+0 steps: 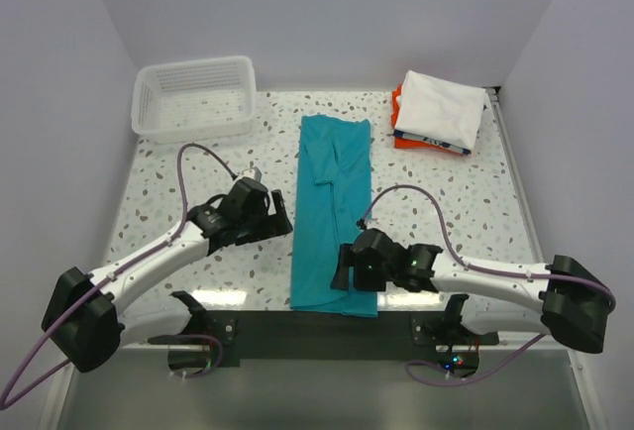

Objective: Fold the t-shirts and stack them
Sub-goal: Fold the tshirt

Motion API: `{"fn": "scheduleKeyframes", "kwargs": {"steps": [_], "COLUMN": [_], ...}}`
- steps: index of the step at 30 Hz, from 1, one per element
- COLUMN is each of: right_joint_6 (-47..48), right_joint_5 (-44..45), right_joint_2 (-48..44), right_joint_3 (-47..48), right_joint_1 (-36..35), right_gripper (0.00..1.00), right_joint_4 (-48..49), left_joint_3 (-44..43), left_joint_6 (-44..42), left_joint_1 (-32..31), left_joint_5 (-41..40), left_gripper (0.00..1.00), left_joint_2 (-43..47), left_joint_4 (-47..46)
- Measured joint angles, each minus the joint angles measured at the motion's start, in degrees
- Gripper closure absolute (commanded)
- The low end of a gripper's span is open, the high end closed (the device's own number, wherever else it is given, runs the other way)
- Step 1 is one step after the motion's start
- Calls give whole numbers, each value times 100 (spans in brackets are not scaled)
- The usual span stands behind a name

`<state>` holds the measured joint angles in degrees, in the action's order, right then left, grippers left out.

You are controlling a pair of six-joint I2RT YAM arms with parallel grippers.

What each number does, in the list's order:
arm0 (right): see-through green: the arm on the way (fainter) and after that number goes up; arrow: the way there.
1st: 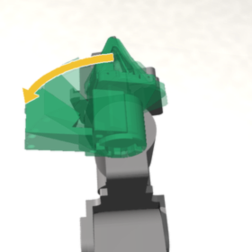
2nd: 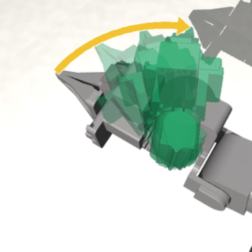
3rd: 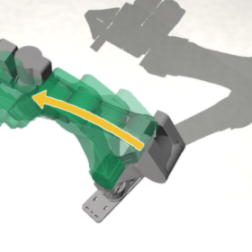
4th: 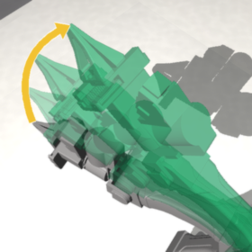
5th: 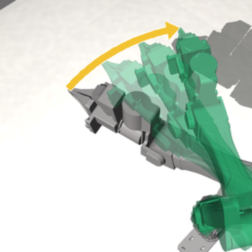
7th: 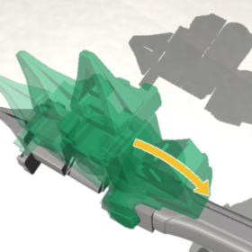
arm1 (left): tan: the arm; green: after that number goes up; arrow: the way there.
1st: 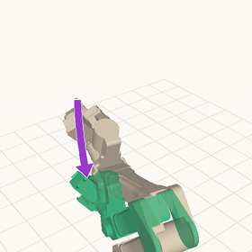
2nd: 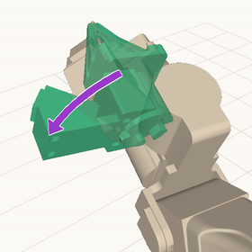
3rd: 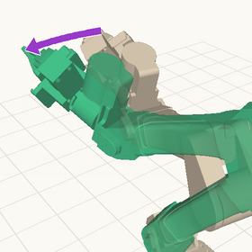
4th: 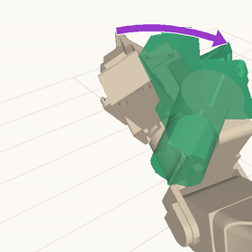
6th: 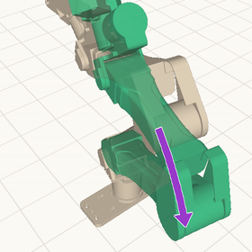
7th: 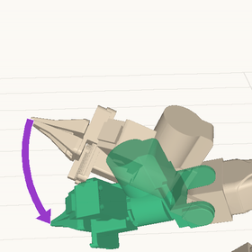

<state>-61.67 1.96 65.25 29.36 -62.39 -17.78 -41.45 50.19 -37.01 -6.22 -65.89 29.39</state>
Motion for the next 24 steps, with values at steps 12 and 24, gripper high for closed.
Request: {"fn": "scheduleKeyframes", "kwargs": {"steps": [12,24], "right_joint_6": [304,-476], "right_joint_5": [713,236], "right_joint_2": [-1491,-2649], "right_joint_3": [944,-756], "right_joint_1": [15,15], "right_gripper": [1,16], "right_joint_4": [-2002,-2243], "left_joint_3": [979,1862], "left_joint_6": [640,1727], "left_joint_1": [-1150,-2260], "left_joint_5": [669,1333], "left_gripper": [0,28], "left_joint_2": [837,916], "left_joint_4": [334,-356]}}
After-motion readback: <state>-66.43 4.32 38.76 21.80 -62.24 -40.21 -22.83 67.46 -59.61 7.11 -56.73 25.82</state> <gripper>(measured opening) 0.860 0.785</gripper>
